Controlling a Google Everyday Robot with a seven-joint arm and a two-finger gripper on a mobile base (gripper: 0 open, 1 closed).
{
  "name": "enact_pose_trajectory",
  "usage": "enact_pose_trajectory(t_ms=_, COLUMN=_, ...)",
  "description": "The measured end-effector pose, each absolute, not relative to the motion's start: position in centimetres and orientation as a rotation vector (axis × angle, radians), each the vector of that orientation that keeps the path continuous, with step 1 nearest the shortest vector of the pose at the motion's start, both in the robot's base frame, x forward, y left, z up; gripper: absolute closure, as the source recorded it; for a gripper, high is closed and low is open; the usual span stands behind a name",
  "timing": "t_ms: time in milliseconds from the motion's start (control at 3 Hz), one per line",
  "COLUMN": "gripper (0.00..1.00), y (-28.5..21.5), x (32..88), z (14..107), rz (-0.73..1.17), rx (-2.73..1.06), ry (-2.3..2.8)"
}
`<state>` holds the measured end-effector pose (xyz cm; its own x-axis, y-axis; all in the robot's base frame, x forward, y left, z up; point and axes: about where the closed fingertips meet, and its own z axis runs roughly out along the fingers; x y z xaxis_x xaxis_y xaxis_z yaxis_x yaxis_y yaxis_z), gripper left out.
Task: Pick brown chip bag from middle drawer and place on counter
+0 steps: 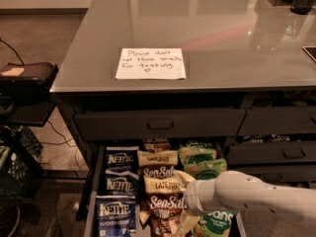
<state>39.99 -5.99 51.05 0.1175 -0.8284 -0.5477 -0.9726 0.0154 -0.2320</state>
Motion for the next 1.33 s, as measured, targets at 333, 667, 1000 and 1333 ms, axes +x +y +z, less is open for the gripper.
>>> enact_pose_trajectory(t_ms=333, gripper=0.00, y=-5.4, x=41.3, z=49.6, rz=0.295, rx=-1.879, ry=1.736)
enact_pose_trajectory(t_ms=667, gripper=0.00, y=-5.3, x=42.6, z=48.3, rz=0.267, rx=-1.905, ry=1.744)
enact_pose_trajectory(t_ms=1000, gripper=0.00, y=-5.6, x=43.5, z=46.8, rz=0.236, rx=-1.941, ry=1.770)
enact_pose_trajectory(t_ms=1333, gripper=0.00, y=-6.4, x=44.1, z=45.1, rz=0.201, rx=-1.982, ry=1.811)
